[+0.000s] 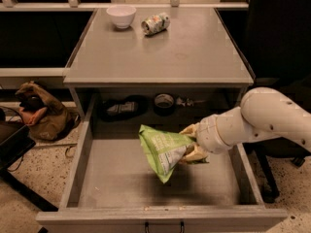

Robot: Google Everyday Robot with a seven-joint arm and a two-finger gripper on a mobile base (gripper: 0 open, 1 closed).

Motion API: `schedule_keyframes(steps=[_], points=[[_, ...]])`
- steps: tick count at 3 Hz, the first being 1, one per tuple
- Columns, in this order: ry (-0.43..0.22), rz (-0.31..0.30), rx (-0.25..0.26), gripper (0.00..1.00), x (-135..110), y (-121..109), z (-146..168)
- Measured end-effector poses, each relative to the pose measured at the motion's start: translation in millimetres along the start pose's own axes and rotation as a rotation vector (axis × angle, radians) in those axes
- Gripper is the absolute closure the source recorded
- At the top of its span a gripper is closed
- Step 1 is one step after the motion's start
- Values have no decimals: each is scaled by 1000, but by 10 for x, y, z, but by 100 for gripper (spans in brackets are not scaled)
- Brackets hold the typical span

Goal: Place green rice chip bag into top drawer

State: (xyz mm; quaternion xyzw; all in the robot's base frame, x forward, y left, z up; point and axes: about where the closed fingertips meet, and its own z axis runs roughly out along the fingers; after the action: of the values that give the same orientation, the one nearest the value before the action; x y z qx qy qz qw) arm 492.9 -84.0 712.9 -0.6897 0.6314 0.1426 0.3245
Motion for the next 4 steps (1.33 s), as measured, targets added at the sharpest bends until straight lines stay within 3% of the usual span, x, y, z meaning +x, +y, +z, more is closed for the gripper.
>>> schedule_keyframes(steps=[1, 2, 3, 4], points=[[-21, -12, 5, 100, 192, 0, 311], [-13, -30, 24, 100, 285, -147, 567], [15, -12, 62, 100, 376, -154, 668], [16, -11, 68, 81, 378, -165, 677]])
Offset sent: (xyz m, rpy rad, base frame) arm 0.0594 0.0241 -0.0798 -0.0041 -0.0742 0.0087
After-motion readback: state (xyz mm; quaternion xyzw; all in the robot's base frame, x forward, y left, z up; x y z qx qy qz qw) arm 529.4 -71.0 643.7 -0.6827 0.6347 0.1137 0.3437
